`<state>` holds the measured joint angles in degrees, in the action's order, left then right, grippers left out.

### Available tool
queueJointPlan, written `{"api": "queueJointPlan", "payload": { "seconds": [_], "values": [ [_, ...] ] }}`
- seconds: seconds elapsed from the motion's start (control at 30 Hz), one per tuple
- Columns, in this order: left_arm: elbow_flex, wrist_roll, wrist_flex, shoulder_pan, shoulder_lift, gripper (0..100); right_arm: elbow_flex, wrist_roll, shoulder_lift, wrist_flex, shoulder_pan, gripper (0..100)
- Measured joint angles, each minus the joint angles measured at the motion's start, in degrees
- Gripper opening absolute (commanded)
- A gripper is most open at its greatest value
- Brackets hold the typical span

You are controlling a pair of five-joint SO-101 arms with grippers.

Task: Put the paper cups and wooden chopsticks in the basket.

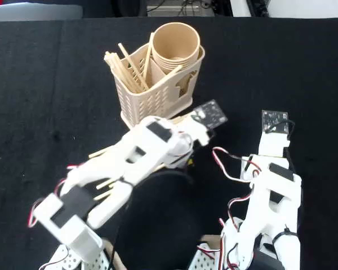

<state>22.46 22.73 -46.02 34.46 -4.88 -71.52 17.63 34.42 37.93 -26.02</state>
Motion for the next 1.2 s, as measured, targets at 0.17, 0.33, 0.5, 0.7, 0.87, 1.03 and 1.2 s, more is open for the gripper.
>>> {"api": "queueJointPlan", "payload": {
  "seconds": [0.17,0.33,0.5,0.7,0.87,1.03,1.2],
  "values": [
    [-9.05,-5.71,0.0,0.0,-9.41,23,0.0,0.0,0.0,0.0,0.0,2.2],
    [-13.89,-8.62,0.0,-0.79,-15.21,21,0.0,0.0,0.0,0.0,0.0,2.2],
    [-15.12,-8.7,0.0,-1.05,-17.14,14,0.0,0.0,0.0,0.0,0.0,2.2],
    [-15.65,-8.7,-2.9,-1.05,-17.14,12,0.0,0.0,0.0,0.0,0.0,2.2],
    [-15.74,-8.88,-5.45,-1.05,-17.14,8,0.0,0.0,0.0,0.0,0.0,2.2],
    [-16.97,-8.62,-8.62,-0.97,-17.14,3,0.0,0.0,0.0,0.0,0.0,2.2],
    [-18.73,-8.7,-12.75,0.18,-17.58,3,0.0,0.0,0.0,0.0,0.0,2.2]
  ]
}}
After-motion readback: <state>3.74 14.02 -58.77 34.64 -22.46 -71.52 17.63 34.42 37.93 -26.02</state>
